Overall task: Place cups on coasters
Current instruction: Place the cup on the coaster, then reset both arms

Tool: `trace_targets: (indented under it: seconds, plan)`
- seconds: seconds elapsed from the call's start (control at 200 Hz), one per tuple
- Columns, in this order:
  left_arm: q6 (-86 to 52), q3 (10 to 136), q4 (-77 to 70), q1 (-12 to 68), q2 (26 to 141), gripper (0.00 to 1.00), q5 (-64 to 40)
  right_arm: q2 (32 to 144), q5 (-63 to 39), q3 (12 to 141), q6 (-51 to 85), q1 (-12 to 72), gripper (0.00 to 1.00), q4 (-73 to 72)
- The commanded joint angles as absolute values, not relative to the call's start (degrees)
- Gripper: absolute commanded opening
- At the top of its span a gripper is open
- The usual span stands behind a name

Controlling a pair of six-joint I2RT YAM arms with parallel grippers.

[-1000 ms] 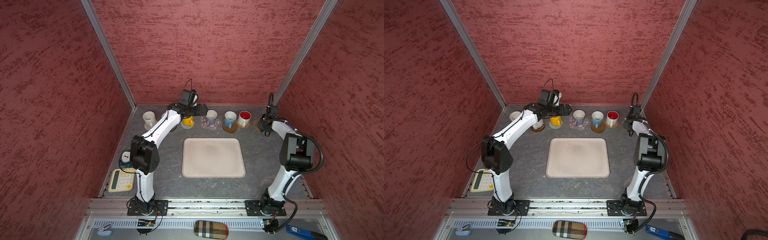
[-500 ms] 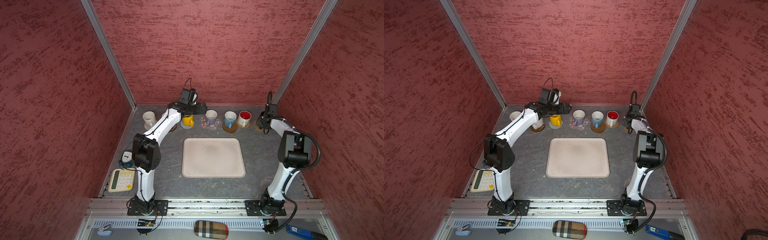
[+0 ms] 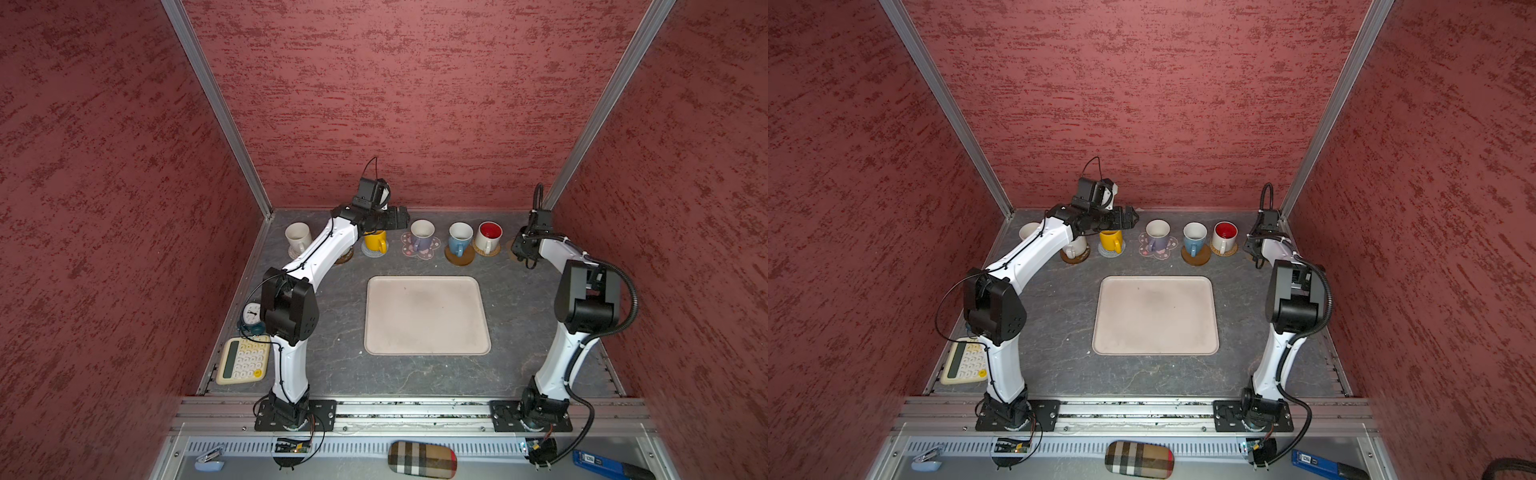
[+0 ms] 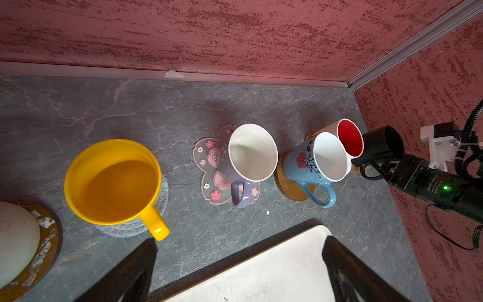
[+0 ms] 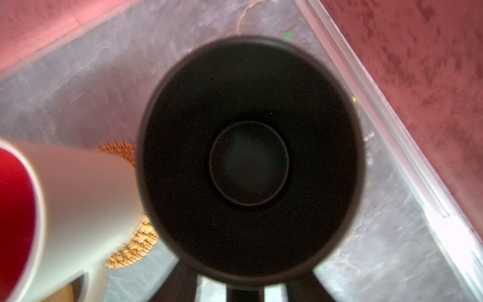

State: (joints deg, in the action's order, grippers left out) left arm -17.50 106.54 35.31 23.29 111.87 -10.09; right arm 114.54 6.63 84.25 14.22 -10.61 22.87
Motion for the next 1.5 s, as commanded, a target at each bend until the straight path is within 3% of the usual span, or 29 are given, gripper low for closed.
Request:
trace_targets:
  seconds: [0.0,0.456,0.932,1.027,1.097,1.498]
  plan:
    - [-17.23,104.48,35.51,22.33,107.30,1.00,-10.33,112.23,6.26,83.65,13.76,-10.75,0.68,19.86]
    - [-16.51,94.97,36.58,20.44,94.67,0.99,-7.78,105.64,2.01,78.44,13.64,-10.84,0.89,16.83]
    - [-15.94,79.52,35.05,15.85,76.18,0.99,-5.03,83.78,-3.27,58.72,16.78,-10.80,0.91,9.28]
    - [-16.17,74.68,34.01,14.99,72.21,0.99,-5.32,78.09,-3.91,53.82,17.13,-10.80,0.92,7.77]
    - [-16.16,71.23,33.74,14.60,70.02,0.99,-5.97,74.87,-3.91,50.57,17.81,-10.80,0.99,6.86]
    - [-17.23,47.13,25.51,14.20,52.63,0.99,3.22,57.79,-5.31,29.74,19.95,-9.26,0.99,-6.24]
